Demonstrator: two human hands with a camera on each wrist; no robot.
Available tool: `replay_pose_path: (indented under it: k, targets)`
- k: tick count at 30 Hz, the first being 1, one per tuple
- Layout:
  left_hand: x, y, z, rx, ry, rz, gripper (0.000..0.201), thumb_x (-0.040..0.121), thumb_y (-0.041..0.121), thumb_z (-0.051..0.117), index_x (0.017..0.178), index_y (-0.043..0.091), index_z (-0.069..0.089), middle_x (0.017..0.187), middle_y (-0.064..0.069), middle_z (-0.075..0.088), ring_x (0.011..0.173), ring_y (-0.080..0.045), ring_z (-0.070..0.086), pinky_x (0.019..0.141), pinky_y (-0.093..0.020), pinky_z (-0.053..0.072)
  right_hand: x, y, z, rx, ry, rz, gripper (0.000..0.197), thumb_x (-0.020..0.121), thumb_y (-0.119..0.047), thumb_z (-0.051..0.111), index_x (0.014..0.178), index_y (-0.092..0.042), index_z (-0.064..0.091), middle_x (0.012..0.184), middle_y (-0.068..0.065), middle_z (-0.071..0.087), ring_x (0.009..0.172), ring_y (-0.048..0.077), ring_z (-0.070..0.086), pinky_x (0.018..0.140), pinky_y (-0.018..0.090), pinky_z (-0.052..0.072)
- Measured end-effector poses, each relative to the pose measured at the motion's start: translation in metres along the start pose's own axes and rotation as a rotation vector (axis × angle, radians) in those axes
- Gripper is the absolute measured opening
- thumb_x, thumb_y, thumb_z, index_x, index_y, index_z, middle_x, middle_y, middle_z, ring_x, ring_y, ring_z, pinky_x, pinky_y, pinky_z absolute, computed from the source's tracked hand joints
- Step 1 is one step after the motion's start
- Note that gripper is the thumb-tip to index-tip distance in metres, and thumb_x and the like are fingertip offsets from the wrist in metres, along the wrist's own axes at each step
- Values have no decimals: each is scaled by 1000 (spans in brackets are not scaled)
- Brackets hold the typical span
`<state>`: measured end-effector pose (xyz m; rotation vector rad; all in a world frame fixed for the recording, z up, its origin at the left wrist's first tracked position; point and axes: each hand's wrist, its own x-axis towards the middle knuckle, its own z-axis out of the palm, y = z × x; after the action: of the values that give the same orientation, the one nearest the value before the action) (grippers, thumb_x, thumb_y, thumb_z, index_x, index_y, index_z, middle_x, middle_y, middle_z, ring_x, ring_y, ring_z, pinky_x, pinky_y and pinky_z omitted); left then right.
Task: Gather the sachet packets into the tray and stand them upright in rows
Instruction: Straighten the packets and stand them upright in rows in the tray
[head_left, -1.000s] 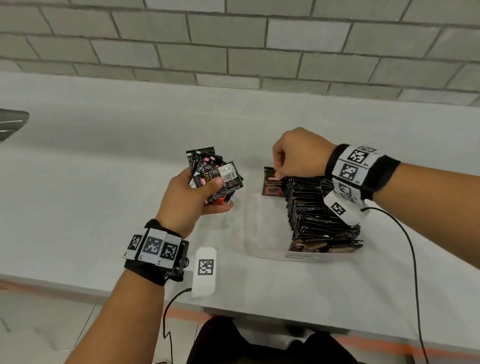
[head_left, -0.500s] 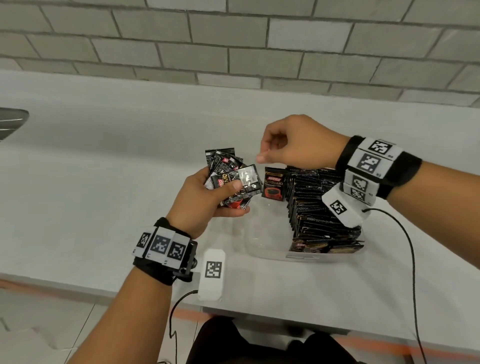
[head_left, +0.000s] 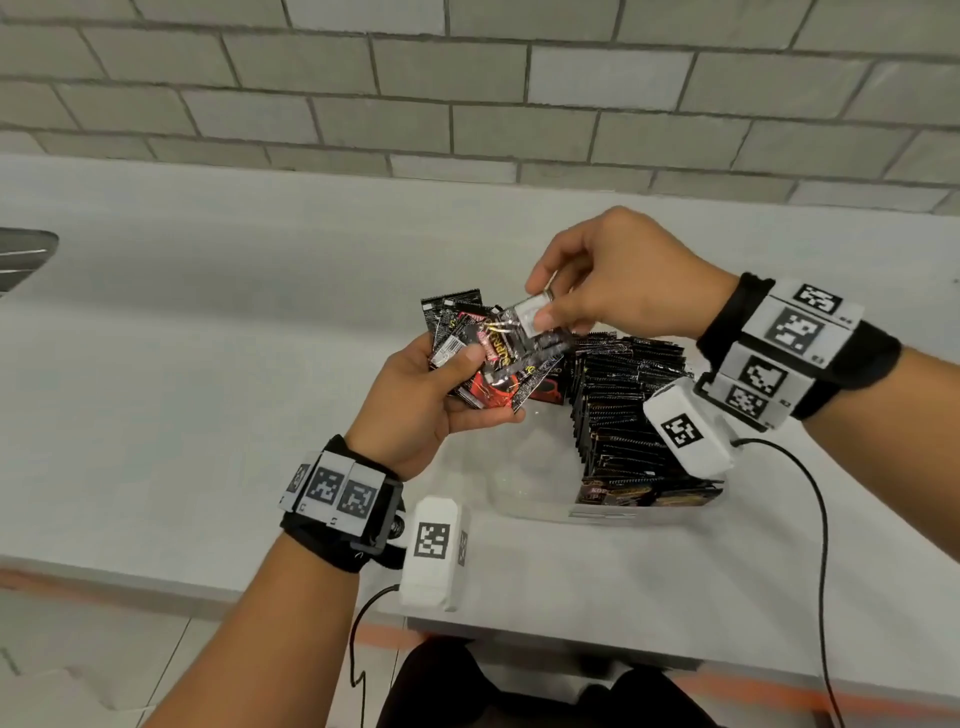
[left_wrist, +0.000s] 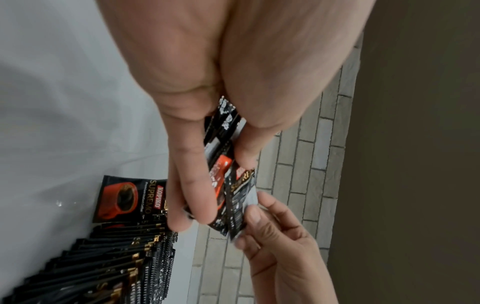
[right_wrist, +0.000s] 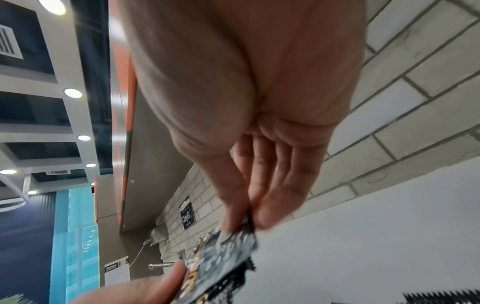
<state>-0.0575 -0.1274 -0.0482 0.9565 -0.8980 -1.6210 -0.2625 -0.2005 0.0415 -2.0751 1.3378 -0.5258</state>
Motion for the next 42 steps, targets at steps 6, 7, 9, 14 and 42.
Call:
replay_pose_path:
  k: [6, 7, 9, 14, 42]
  targets:
    - [5, -7, -1, 8, 70, 24, 29, 103, 11, 55, 129, -1, 56, 115, -24, 72, 89, -51, 72, 72, -42, 64, -11, -7, 10, -100, 394, -273, 18, 75, -8, 73, 88, -21, 76, 74, -6, 64, 59, 4, 54, 63, 18, 49]
    - [5, -7, 0, -6, 73, 28, 28, 103, 11, 55, 128, -3, 56, 112, -24, 73, 87, -50, 72, 72, -41, 64, -16, -6, 19, -167, 330, -341, 19, 75, -7, 71, 89, -19, 76, 77, -6, 63, 61, 4, 54, 65, 18, 49]
    - [4, -6, 2, -41, 68, 47, 24, 103, 9, 54, 122, -3, 59, 102, -22, 74, 81, -41, 75, 69, -36, 63, -27, -2, 41, -302, 115, -421, 18, 77, -11, 71, 93, -18, 76, 81, -4, 63, 68, 7, 55, 71, 26, 51]
    - [-1, -4, 1, -11, 32, 61, 21, 102, 11, 55, 119, 2, 62, 97, -18, 76, 79, -36, 76, 70, -32, 63, -34, 9, 57, -289, -3, -392, 17, 86, -22, 66, 98, -24, 78, 85, -9, 65, 94, 16, 51, 84, 35, 47]
    - [3, -7, -35, 77, 163, 106, 25, 98, 7, 63, 122, 5, 62, 119, -19, 72, 93, -49, 72, 64, -34, 63, 18, 50, 35, -439, 31, 58, 5, 77, -16, 79, 78, -18, 75, 74, -9, 66, 78, 15, 66, 71, 30, 55]
